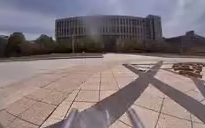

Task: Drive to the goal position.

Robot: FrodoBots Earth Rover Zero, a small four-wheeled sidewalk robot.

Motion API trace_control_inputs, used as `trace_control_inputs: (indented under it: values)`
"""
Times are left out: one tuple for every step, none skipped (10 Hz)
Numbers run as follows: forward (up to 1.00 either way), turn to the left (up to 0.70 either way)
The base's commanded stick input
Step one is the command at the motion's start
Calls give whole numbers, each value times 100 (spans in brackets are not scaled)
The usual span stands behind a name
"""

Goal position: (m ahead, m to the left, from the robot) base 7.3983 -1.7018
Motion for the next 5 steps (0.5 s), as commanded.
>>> trace_control_inputs:
  values:
    - [50,0]
    - [50,0]
    - [50,-31]
    - [50,-50]
    - [50,-50]
